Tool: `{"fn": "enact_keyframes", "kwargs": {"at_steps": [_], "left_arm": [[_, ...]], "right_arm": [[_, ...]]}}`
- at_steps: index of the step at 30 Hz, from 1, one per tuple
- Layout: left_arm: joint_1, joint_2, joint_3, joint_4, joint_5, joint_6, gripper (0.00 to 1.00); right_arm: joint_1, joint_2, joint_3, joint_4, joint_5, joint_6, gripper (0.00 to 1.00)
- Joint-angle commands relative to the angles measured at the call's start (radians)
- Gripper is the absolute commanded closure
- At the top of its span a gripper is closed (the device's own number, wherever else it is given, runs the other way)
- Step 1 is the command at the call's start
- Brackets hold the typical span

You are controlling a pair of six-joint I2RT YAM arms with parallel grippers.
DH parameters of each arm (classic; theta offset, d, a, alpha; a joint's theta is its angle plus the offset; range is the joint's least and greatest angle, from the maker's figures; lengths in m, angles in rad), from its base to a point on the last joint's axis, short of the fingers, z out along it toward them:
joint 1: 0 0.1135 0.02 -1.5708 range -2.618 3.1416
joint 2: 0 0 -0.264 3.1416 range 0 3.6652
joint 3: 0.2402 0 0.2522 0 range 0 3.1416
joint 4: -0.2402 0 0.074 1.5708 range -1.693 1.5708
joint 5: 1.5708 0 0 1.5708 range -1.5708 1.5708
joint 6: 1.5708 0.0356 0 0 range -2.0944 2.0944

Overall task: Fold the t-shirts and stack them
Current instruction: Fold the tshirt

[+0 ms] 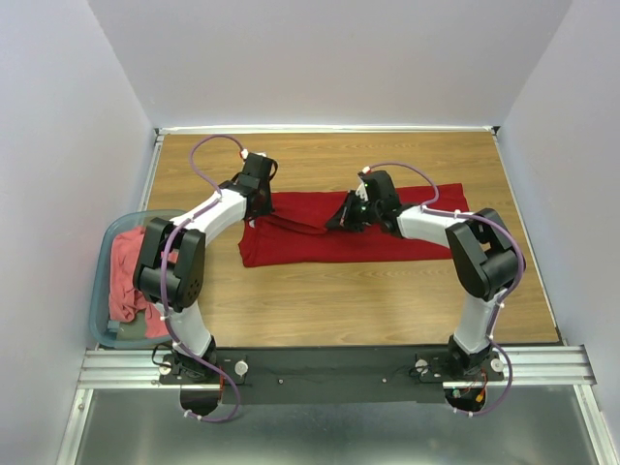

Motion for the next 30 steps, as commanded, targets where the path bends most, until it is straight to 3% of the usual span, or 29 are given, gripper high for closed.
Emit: {"fn": "enact_keyframes", "kwargs": {"at_steps": [1,11,18,27,29,30], "left_arm": [[0.005,0.016,0.014,-0.018,0.050,0.024,1.00],[0.005,0.072,-0.054,0.029,0.096,0.014,0.99],[0.007,0.040,-0.041,0.009,0.004,0.004,0.89],[0.007,-0.049,0.003,-0.023,-0.017,0.033,0.95],[0.007,-0.048,0.003,-0.024,-0.007,0.039,0.92],[0.007,-0.045,-0.001,-0.024,0.001,0.040,0.81]], "right_arm": [[-0.004,-0.002,-0.021,-0.028,-0.068,-0.030,0.96],[-0.004,0.093,-0.024,-0.031,-0.132,-0.065,0.94],[-0.004,0.053,-0.028,-0.062,-0.096,-0.095,0.78],[-0.004,-0.034,0.026,-0.147,-0.007,-0.157,0.77],[-0.004,-0.030,0.034,-0.155,-0.012,-0.157,0.77],[-0.004,-0.030,0.034,-0.157,-0.018,-0.160,0.76]]}}
